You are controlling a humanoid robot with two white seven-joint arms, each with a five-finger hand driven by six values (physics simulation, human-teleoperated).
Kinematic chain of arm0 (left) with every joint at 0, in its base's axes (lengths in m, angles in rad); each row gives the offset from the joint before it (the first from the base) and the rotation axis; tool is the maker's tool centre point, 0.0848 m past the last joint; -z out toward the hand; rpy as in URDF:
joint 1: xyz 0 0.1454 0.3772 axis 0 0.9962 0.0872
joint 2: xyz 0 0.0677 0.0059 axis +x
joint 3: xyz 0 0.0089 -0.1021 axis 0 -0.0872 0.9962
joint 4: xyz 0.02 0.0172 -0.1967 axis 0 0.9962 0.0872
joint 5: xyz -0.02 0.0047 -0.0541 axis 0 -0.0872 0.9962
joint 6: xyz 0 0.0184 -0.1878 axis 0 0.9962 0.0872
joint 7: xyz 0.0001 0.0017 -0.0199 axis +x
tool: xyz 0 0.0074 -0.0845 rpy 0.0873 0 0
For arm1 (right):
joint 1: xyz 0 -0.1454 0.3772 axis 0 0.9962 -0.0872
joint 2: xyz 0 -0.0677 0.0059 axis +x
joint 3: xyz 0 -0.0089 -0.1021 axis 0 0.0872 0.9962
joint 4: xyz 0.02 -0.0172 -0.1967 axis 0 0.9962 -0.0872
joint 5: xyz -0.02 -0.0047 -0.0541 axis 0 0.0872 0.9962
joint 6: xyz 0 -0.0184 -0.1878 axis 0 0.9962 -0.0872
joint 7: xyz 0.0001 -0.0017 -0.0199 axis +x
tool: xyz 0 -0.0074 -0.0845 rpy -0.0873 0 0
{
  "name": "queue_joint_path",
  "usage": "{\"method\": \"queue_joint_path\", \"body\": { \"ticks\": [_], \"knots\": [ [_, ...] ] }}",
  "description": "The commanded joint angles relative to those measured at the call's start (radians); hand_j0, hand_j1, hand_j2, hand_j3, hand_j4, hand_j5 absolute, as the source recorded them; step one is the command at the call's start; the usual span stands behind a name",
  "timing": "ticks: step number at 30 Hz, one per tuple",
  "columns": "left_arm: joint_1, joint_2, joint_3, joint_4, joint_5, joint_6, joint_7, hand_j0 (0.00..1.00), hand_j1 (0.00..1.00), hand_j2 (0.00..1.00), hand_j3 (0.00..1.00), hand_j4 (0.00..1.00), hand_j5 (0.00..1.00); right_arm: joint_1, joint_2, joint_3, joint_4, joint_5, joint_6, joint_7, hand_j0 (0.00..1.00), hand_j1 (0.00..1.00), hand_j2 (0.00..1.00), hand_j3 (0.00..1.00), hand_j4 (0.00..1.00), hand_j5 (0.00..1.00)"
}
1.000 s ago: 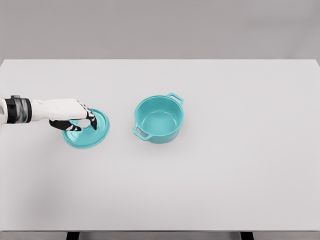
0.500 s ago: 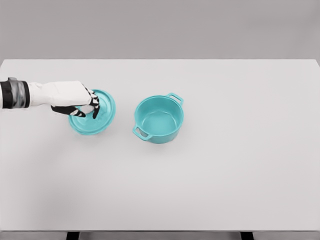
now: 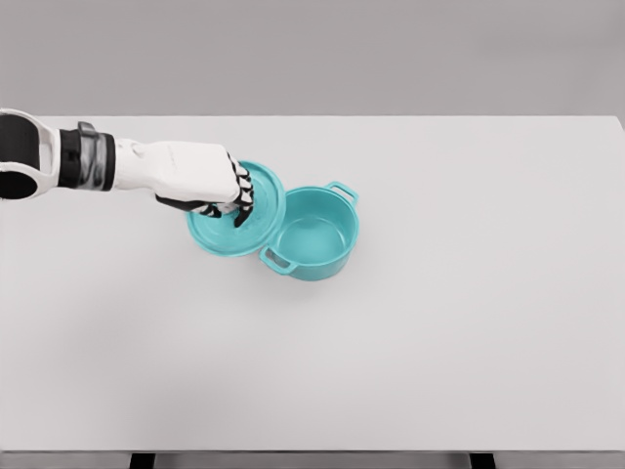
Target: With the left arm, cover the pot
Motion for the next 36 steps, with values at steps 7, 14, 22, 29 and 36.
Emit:
{"method": "queue_joint_path", "body": {
  "ticks": [7, 14, 22, 29, 36],
  "knots": [
    [-0.095, -0.065, -0.102, -0.001, 0.015, 0.003, 0.000, 0.41, 0.41, 0.41, 0.41, 0.41, 0.41, 0.000, 0.000, 0.000, 0.000, 0.000, 0.000, -0.001, 1.00, 1.00, 1.00, 1.00, 1.00, 1.00],
    [-0.150, -0.141, -0.147, 0.022, 0.020, 0.003, -0.002, 0.41, 0.41, 0.41, 0.41, 0.41, 0.41, 0.000, 0.000, 0.000, 0.000, 0.000, 0.000, 0.001, 1.00, 1.00, 1.00, 1.00, 1.00, 1.00],
    [-0.198, -0.219, -0.191, 0.097, 0.032, 0.003, -0.005, 0.42, 0.42, 0.42, 0.42, 0.42, 0.42, 0.000, 0.000, 0.000, 0.000, 0.000, 0.000, -0.001, 1.00, 1.00, 1.00, 1.00, 1.00, 1.00],
    [-0.198, -0.276, -0.193, 0.154, 0.030, 0.003, -0.008, 0.42, 0.42, 0.42, 0.42, 0.42, 0.42, 0.000, 0.000, 0.000, 0.000, 0.000, 0.000, -0.001, 1.00, 1.00, 1.00, 1.00, 1.00, 1.00],
    [-0.198, -0.289, -0.211, 0.174, 0.030, 0.003, -0.006, 0.43, 0.43, 0.43, 0.43, 0.43, 0.43, 0.000, 0.000, 0.000, 0.000, 0.000, 0.000, -0.001, 1.00, 1.00, 1.00, 1.00, 1.00, 1.00]
  ]
}}
